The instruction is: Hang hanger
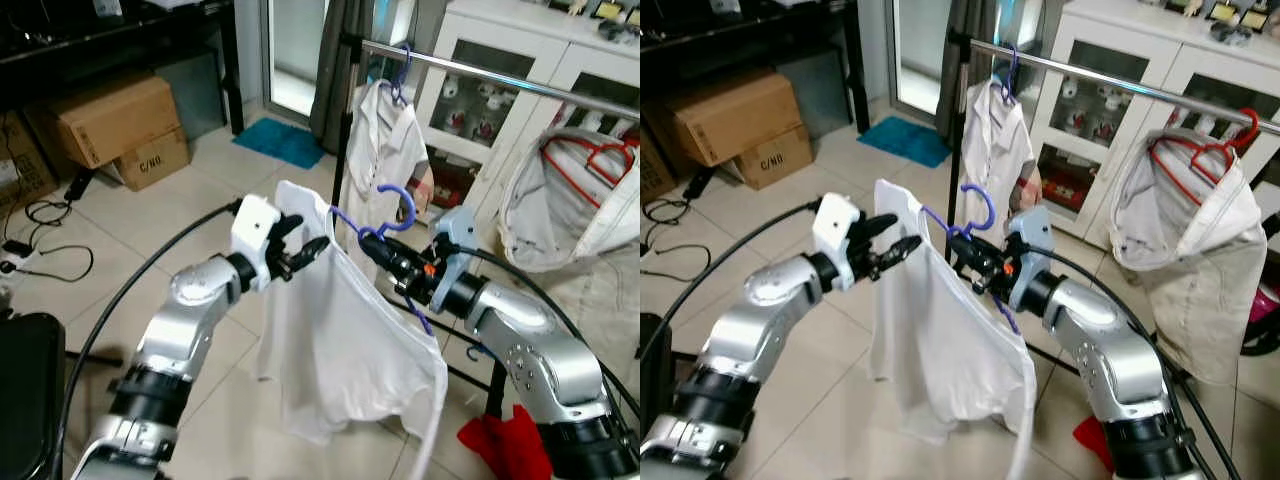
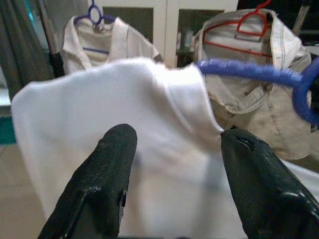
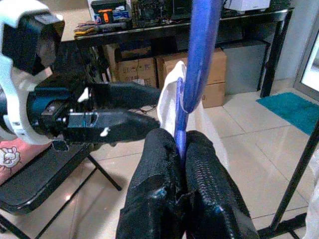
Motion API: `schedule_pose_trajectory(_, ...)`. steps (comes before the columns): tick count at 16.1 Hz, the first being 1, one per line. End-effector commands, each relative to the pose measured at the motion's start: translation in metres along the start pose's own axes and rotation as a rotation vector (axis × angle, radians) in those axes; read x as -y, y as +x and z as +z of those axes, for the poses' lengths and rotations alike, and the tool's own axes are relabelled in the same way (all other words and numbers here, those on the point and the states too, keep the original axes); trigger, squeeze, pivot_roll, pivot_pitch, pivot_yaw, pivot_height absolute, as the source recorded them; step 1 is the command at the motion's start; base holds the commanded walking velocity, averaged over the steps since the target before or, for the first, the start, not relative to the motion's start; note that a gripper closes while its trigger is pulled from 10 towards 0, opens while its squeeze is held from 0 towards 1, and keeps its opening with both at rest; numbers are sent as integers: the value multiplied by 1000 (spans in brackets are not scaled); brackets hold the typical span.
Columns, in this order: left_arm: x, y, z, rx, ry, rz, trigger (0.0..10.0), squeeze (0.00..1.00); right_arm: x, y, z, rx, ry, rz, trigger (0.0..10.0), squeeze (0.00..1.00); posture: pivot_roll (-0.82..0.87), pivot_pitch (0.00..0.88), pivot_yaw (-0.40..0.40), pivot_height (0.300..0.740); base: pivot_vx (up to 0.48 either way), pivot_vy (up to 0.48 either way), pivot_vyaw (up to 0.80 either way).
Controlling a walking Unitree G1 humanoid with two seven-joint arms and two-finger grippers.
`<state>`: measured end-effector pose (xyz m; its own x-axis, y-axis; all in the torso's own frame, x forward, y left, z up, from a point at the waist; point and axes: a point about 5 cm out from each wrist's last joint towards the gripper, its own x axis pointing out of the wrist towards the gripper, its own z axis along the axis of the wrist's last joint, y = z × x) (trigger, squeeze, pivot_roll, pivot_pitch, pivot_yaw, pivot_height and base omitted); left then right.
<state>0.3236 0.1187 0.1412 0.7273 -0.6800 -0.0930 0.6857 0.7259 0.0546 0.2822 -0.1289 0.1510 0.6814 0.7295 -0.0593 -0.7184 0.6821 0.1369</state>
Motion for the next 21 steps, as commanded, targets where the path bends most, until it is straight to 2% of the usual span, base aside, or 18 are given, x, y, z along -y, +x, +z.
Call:
schedule_pose_trajectory(1, 2, 6, 3, 5, 23, -15, 10000, 0, -1, 2, 9, 20, -25, 16, 10000, 0, -129, 0, -42, 740, 0, 0, 0)
schedule_pose_trajectory(2, 1, 8, 4, 12, 28, -8, 8745, 0, -1, 3, 9, 22, -25, 21, 10000, 0, -131, 0, -43, 740, 0, 0, 0)
schedule_pose_trajectory(3, -1, 10, 6, 33, 33, 15, 2902, 0, -2, 3, 9, 23, -25, 26, 10000, 0, -131, 0, -43, 740, 0, 0, 0)
schedule_pose_trajectory(4, -2, 10, 7, 41, 30, 22, 0, 0, -2, 3, 9, 23, -23, 26, 10000, 0, -130, 0, -45, 740, 0, 0, 0)
schedule_pose_trajectory(9, 1, 12, 4, 47, 24, 29, 0, 0, 1, 4, 9, 30, -8, 17, 10000, 0, -126, 0, -53, 740, 0, 0, 0)
schedule_pose_trajectory(21, -6, 15, 5, 84, -20, 63, 0, 0, 0, 6, 10, 25, -2, 27, 10000, 0, -127, 0, -61, 740, 0, 0, 0)
